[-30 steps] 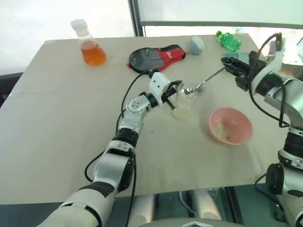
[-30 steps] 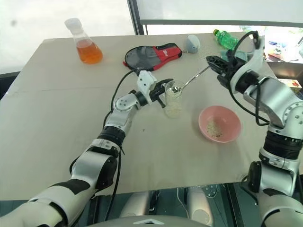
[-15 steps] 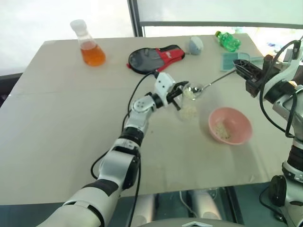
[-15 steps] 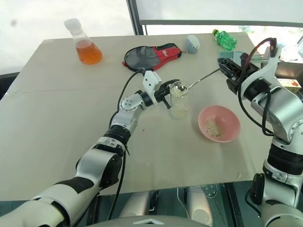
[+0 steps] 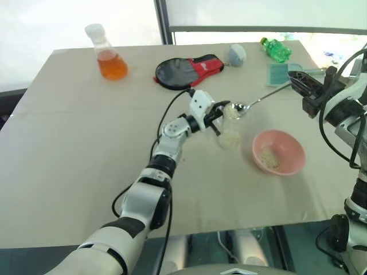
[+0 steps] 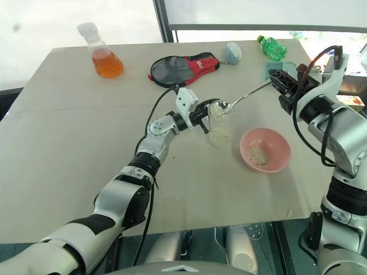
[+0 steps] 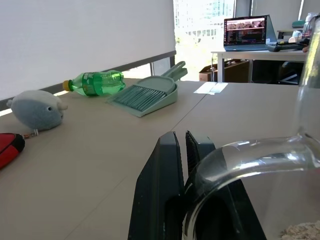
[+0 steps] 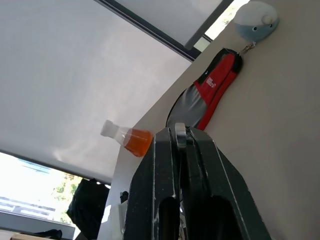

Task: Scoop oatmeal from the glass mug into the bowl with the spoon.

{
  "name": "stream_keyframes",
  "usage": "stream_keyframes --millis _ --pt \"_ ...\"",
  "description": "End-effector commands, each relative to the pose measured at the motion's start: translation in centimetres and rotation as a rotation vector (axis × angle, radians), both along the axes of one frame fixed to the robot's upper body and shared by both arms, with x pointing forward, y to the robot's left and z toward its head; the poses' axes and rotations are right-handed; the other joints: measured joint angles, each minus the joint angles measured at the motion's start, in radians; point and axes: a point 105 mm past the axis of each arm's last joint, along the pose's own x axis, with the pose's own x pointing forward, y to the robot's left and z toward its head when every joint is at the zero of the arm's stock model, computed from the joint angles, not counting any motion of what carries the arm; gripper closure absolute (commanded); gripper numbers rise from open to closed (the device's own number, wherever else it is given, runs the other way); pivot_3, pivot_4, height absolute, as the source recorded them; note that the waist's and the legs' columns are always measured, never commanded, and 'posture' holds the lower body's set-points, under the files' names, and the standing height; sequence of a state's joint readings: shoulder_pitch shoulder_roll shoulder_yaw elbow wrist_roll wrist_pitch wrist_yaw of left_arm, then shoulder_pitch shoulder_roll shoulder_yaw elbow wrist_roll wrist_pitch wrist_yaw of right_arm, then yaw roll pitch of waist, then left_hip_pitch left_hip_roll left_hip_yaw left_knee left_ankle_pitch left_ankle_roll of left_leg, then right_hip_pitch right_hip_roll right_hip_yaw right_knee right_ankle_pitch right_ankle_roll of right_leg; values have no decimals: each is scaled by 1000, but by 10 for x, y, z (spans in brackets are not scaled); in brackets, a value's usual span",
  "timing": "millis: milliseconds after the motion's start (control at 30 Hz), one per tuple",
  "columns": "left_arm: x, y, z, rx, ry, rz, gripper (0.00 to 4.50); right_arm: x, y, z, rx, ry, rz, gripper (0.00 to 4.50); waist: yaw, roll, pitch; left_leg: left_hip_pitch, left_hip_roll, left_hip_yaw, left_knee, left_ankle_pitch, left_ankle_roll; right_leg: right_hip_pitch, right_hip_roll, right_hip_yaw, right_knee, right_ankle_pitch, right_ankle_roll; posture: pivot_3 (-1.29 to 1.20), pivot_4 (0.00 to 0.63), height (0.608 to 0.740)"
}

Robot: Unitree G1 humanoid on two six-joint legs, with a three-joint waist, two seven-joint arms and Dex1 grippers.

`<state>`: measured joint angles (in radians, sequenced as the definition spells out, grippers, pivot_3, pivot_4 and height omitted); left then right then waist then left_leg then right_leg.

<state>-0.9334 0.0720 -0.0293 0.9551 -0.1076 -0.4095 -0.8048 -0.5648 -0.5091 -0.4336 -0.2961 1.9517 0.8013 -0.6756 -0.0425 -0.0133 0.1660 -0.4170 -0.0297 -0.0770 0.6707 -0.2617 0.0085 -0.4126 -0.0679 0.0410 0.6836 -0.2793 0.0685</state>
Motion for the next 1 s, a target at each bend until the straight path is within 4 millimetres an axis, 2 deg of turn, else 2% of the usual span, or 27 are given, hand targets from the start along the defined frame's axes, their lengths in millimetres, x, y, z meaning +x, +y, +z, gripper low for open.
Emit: stream_keyframes --millis 33,533,1000 --pt "2 -2 13 -9 -33 -1 4485 -11 -3 15 11 -80 2 4500 0 0 0 0 0 0 0 0 0 0 0 0 0 0 0 0 150 740" --pt "2 -5 2 20 0 -3 4485 -19 -3 6 99 -76 -24 4500 0 0 0 0 0 0 0 0 0 0 0 0 0 0 0 0 150 740" --pt "0 -8 0 34 0 -23 4485 -27 -20 -18 222 3 -135 4500 0 0 0 0 -1 0 0 0 0 0 0 0 1 0 0 0 150 740"
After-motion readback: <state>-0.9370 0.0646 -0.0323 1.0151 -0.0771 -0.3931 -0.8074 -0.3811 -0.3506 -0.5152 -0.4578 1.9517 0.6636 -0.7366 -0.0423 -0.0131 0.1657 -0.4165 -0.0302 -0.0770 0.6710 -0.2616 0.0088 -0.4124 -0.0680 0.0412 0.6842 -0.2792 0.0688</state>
